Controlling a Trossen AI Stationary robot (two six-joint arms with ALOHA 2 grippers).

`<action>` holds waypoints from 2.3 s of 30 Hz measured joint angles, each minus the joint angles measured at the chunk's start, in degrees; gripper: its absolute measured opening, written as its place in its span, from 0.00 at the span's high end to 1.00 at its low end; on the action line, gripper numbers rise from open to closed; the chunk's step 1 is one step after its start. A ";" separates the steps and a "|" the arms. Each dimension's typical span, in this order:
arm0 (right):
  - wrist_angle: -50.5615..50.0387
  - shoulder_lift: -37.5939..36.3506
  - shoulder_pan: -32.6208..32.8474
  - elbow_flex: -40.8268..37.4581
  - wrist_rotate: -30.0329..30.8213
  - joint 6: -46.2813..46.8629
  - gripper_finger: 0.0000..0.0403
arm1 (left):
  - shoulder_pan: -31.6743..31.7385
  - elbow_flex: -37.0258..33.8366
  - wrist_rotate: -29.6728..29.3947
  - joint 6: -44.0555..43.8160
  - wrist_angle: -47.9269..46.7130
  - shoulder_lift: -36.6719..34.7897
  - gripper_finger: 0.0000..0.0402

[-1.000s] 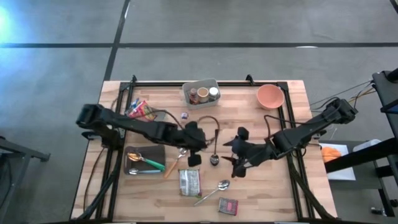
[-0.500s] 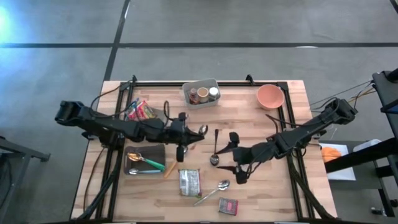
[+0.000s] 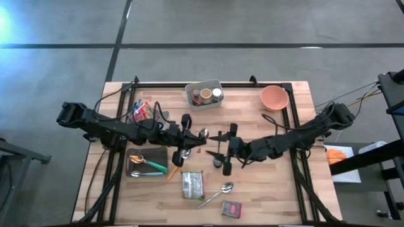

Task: Pick & Place Food Item
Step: Put the orange spoon into the black bin

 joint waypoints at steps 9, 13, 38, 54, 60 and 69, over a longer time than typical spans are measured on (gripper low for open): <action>4.65 4.85 -2.04 1.85 -4.26 -1.79 0.40 | -0.04 0.02 0.74 1.12 0.46 0.02 1.00; 4.19 6.75 -2.64 3.71 -5.15 -0.69 0.40 | -0.02 0.02 0.73 1.51 0.44 0.02 1.00; -2.05 7.65 -3.15 5.48 -6.55 -0.36 0.97 | 0.02 0.02 2.72 1.53 -0.70 0.02 1.00; -20.27 7.65 -3.22 11.33 -5.99 -0.72 0.98 | -0.09 2.53 3.73 0.65 -20.75 -1.73 0.56; -22.34 7.63 -3.13 12.25 -4.41 -0.58 0.98 | -1.29 6.72 1.18 0.66 -37.07 -4.53 0.49; -24.87 7.61 -3.22 12.23 1.52 4.54 0.98 | -8.58 9.60 -18.65 8.09 -50.82 -6.45 0.49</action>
